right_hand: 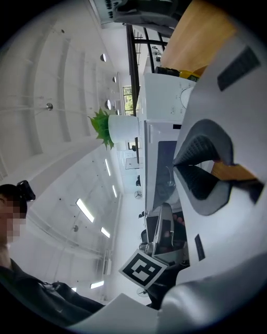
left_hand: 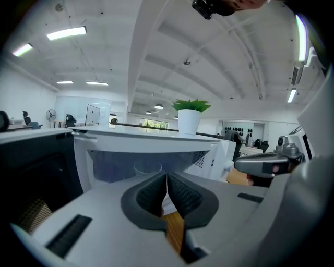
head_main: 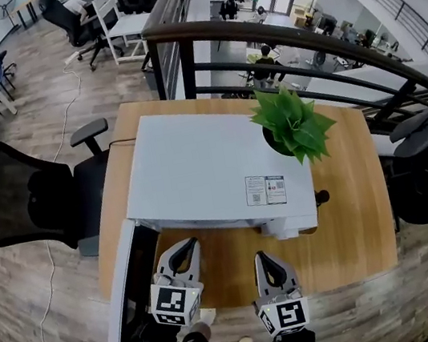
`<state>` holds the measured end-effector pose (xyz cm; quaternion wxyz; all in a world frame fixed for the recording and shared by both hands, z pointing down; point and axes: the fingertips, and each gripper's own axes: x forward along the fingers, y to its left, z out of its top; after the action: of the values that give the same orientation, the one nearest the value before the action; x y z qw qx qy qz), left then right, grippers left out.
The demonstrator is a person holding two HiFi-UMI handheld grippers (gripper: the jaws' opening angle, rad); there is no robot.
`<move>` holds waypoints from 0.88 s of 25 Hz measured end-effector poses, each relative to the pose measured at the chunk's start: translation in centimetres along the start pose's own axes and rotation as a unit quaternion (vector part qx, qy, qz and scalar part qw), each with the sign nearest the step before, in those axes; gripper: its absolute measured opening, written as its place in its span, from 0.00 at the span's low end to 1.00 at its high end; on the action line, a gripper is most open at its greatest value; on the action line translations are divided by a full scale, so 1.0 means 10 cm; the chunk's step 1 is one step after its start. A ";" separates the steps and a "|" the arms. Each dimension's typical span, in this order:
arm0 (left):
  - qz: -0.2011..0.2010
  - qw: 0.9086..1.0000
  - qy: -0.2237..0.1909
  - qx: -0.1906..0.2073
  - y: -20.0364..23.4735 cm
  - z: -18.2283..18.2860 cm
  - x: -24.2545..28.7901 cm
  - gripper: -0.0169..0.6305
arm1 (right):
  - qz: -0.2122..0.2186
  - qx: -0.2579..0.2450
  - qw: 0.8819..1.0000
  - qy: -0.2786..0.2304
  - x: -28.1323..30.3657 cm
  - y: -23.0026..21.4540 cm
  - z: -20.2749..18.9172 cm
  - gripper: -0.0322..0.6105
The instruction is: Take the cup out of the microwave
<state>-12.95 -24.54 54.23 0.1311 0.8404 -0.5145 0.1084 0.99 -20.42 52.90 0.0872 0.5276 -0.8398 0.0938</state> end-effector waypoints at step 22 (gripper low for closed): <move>-0.048 0.995 0.082 -0.019 0.23 -0.61 0.85 0.34 | -0.008 0.015 0.999 0.045 0.35 -0.16 -0.35 0.07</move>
<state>-11.45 -30.64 62.95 0.1936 0.8499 -0.4630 0.1606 1.16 -23.24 57.29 0.1179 0.5311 -0.8290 0.1295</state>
